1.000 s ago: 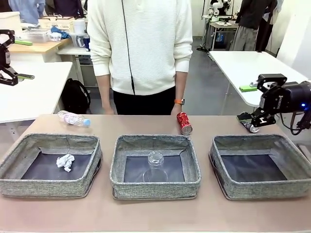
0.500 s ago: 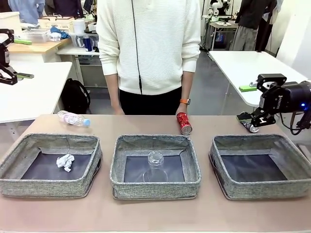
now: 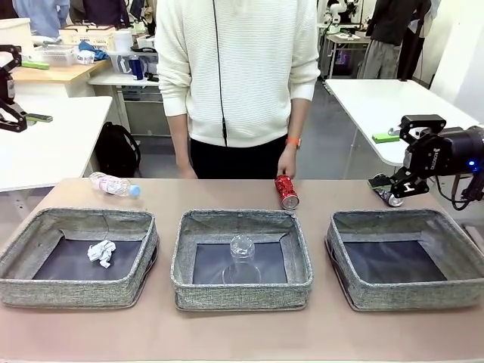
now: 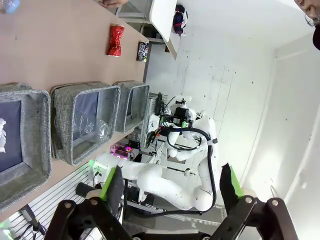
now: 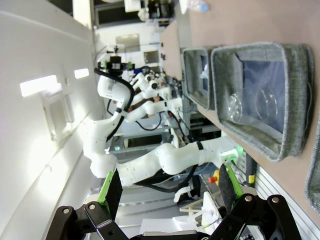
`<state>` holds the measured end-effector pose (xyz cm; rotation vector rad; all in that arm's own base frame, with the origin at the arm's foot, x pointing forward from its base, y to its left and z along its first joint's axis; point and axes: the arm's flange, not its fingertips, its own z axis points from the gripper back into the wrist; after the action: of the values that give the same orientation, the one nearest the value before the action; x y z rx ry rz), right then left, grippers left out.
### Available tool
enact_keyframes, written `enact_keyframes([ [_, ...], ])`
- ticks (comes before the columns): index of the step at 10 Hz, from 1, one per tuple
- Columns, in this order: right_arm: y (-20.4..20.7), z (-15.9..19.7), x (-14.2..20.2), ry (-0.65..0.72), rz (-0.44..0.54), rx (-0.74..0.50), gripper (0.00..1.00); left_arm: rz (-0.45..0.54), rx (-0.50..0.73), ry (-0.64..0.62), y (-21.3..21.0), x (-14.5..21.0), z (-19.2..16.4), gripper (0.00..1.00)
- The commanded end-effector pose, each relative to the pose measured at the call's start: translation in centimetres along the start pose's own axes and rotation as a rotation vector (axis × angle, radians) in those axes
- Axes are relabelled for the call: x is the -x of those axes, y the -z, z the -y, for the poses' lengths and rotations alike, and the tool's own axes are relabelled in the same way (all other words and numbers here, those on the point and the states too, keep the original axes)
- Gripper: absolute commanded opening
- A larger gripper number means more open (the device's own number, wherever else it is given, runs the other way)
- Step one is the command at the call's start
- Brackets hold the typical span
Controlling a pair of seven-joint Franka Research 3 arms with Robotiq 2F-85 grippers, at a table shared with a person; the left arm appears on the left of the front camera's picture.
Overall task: Sort the waste into the appropriate baskets.
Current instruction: Pick up the waste item pointed out by the person.
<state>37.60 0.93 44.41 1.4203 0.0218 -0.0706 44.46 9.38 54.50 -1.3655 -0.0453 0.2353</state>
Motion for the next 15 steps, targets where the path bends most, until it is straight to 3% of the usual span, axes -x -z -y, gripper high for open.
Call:
enact_keyframes([
  [1,0.0,-0.3,0.0,-0.006,-0.004,-0.009,1.00,-0.004,0.015,0.006,-0.1,0.1,0.3,1.00],
  [13,0.0,0.0,0.0,0.000,0.000,0.000,1.00,-0.004,0.015,0.006,-0.1,0.1,0.3,1.00],
  [14,3.4,-1.2,-1.3,0.001,0.465,0.614,1.00,-0.004,0.015,0.006,-0.1,0.1,0.3,1.00],
  [15,6.6,-2.8,-2.5,-0.195,0.657,0.954,1.00,-0.004,0.015,0.006,-0.1,0.1,0.3,1.00],
])
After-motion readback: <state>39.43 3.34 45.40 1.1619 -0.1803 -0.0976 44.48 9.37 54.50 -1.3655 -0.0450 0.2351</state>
